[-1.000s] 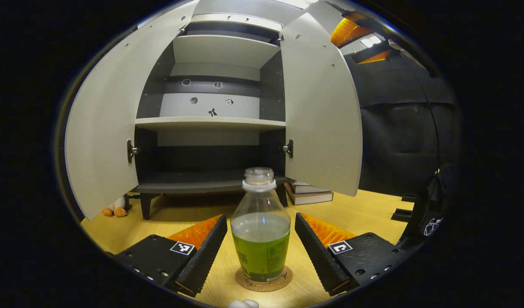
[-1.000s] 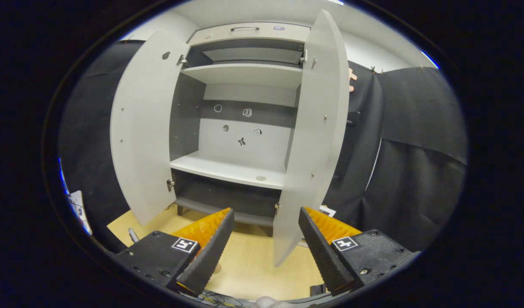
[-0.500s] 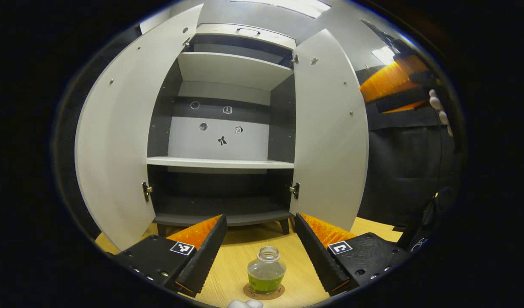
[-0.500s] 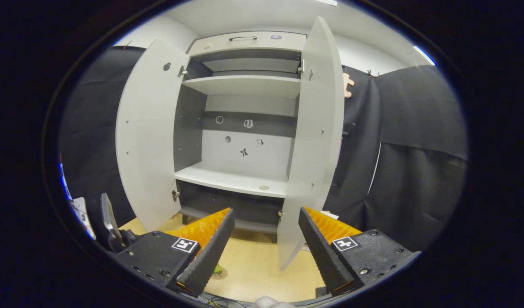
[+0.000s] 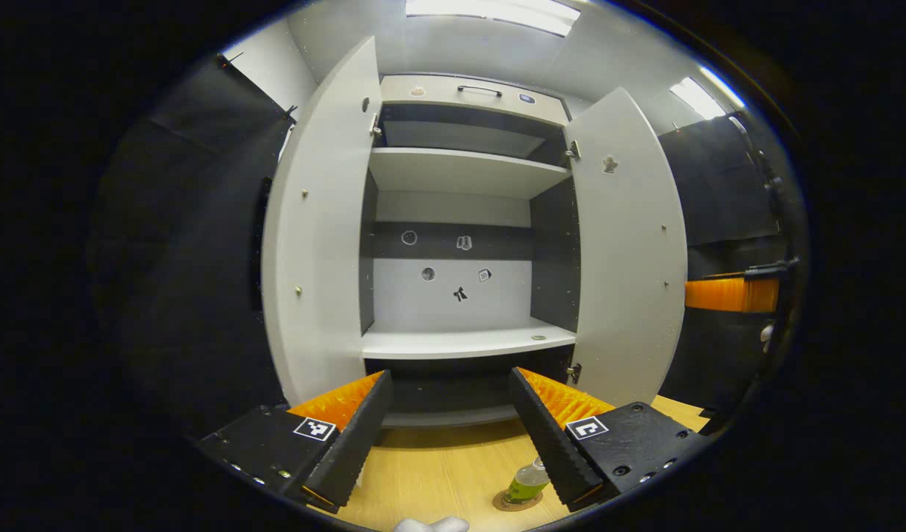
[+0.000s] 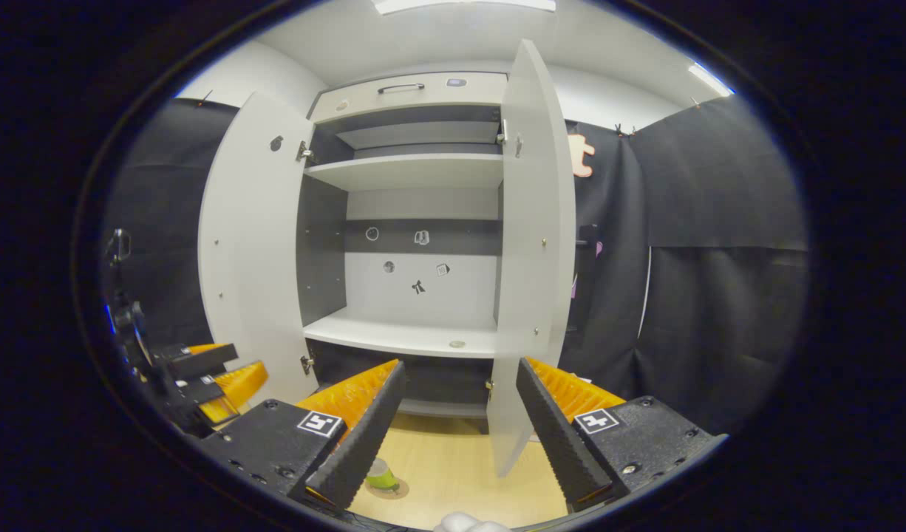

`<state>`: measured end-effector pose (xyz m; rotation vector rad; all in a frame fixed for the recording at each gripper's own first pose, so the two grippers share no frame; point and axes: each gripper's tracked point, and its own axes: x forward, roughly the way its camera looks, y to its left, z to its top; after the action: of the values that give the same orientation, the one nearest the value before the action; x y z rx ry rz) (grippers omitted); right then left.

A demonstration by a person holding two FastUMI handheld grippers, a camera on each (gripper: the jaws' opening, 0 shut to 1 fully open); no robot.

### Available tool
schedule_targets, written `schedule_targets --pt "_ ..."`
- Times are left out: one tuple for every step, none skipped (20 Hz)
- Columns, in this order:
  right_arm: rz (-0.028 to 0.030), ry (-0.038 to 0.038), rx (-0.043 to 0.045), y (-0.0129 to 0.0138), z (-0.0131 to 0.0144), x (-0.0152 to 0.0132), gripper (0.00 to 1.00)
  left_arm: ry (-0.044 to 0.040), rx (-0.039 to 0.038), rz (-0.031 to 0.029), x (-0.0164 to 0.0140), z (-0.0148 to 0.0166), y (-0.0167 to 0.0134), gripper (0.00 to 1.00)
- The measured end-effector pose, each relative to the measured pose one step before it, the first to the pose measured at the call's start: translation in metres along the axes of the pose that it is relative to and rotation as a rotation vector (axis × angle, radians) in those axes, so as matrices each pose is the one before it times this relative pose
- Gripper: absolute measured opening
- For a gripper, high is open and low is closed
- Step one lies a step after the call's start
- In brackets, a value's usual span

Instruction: Grasp the bottle in the cabinet with the left hand and place it on the coaster, then close the right door with the right hand and the left door with the left hand.

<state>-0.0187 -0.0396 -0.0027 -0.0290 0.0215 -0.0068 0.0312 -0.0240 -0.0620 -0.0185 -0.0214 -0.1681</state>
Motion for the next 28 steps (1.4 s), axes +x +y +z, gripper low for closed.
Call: schedule_targets --pt "-0.00843 -0.00567 0.00616 -0.00222 -0.00037 -0.00016 0.99 -0.00998 0.00968 0.02779 -0.00900 0.00882 0.01117 0.97" --pt "-0.00686 -0.00567 0.00892 -0.00153 0.00041 -0.00022 0.97 -0.00904 0.00825 0.02153 -0.00572 0.00878 0.00971 0.97" --pt "-0.00688 -0.00078 0.00866 -0.00189 -0.00195 0.00034 0.95 -0.00247 0.01286 0.02225 -0.00410 0.00473 0.00673 0.97" --pt "-0.00838 0.00600 0.00613 -0.00237 -0.00279 -0.00011 0.95 0.00162 0.00808 0.02364 -0.00308 0.00351 0.00691 0.97" --pt "-0.00938 0.00610 0.00425 -0.00305 -0.00343 -0.00015 0.95 -0.00126 -0.00001 0.01104 -0.00445 0.00079 0.00622 1.00" --pt "-0.01067 0.00630 -0.00010 -0.00367 -0.00158 -0.00046 0.95 0.00336 -0.00674 -0.00050 -0.00145 -0.00022 -0.00061 0.97" --pt "-0.01243 0.00629 -0.00115 -0.00590 -0.00124 -0.00071 0.95 0.00648 -0.00686 0.00055 -0.00079 -0.00075 -0.00074 0.96" --pt "-0.01297 0.00058 0.00129 -0.00730 0.00119 -0.00073 0.95 0.01013 -0.00466 -0.00468 0.00026 -0.00169 -0.00206 0.95" --pt "-0.00807 -0.00180 0.00139 -0.00866 0.00273 -0.00062 0.95 0.01146 -0.00367 -0.00724 -0.00135 -0.00323 -0.00120 0.95" --pt "-0.00893 -0.00321 -0.00201 -0.01029 0.00373 0.00055 0.96 0.00826 -0.00294 -0.00070 -0.00068 -0.00152 -0.00113 0.95" --pt "-0.01150 -0.00412 -0.00533 -0.01432 0.00418 0.00160 0.95 0.00427 -0.00517 0.00128 -0.00535 -0.00166 -0.00362 0.95" --pt "-0.01367 -0.00729 -0.00459 -0.01617 0.00506 0.00323 0.95 0.00430 -0.00993 0.00757 -0.00348 -0.00061 -0.00451 0.95" --pt "-0.01332 -0.00702 -0.00154 -0.01728 0.00552 0.00398 0.95 0.00424 -0.01027 0.00879 0.00052 0.00100 -0.00412 0.95" --pt "-0.01256 -0.00444 0.00084 -0.01740 0.00652 0.00875 0.95 0.00181 -0.00796 0.01241 0.00025 0.00155 -0.00332 0.95" --pt "-0.00522 0.00096 0.00626 -0.01619 0.00563 0.01092 0.99 -0.00083 -0.00470 0.01489 0.00070 0.00332 -0.00407 0.96" --pt "0.00422 -0.00090 0.00952 -0.01325 0.00568 0.00892 0.99 -0.00373 -0.00824 0.01167 0.00026 0.00460 -0.00470 0.96" --pt "0.00406 -0.00650 0.01237 -0.01265 0.00651 0.01016 0.95 -0.00749 -0.00834 0.00754 0.00146 0.00333 -0.00627 0.96" --pt "0.00029 0.00475 0.01125 -0.01191 0.00394 0.00993 0.95 -0.00255 -0.00387 0.01588 0.00101 0.00323 -0.00509 0.96" --pt "0.01100 0.00337 0.00985 -0.00983 0.00364 0.01165 0.95 -0.00030 -0.00148 0.01604 0.00076 0.00223 -0.00425 1.00" --pt "0.01395 0.00354 0.00696 -0.00470 0.00333 0.01234 0.95 0.00093 -0.00203 0.01553 0.00093 0.00041 -0.00530 0.96" --pt "0.01259 0.00830 0.00190 -0.00379 0.00248 0.01305 0.95 -0.00226 0.00015 0.01742 -0.00009 0.00124 -0.00434 0.96" --pt "0.01547 0.00144 0.00483 -0.00547 0.00145 0.01105 0.95 -0.00015 0.00126 0.01372 -0.00089 0.00011 -0.00441 0.96" --pt "0.02104 0.00122 0.00709 -0.00226 0.00143 0.00640 0.99 0.00025 0.00361 0.01556 -0.00138 -0.00050 -0.00383 0.96" --pt "0.02827 0.00447 0.00320 0.00155 0.00051 0.00905 0.99 -0.00799 -0.00008 0.01567 -0.00117 0.00172 -0.00311 0.96" --pt "0.02617 0.00057 0.00064 0.00150 0.00014 0.00311 0.99 -0.00270 -0.00767 0.01545 -0.00087 0.00011 -0.00370 0.96" --pt "0.02390 -0.00020 -0.00068 0.00246 0.00228 0.00528 0.99 0.00053 -0.00781 0.00780 -0.00177 -0.00101 -0.00394 0.96" --pt "0.02259 -0.00483 -0.00021 0.00318 0.00024 0.00542 0.99 0.00354 0.00010 0.00962 -0.00096 -0.00062 -0.00357 0.96" --pt "0.01846 -0.00153 0.00033 0.00272 0.00222 0.00383 0.99 0.00402 0.00790 0.01192 -0.00090 -0.00036 -0.00200 0.96"
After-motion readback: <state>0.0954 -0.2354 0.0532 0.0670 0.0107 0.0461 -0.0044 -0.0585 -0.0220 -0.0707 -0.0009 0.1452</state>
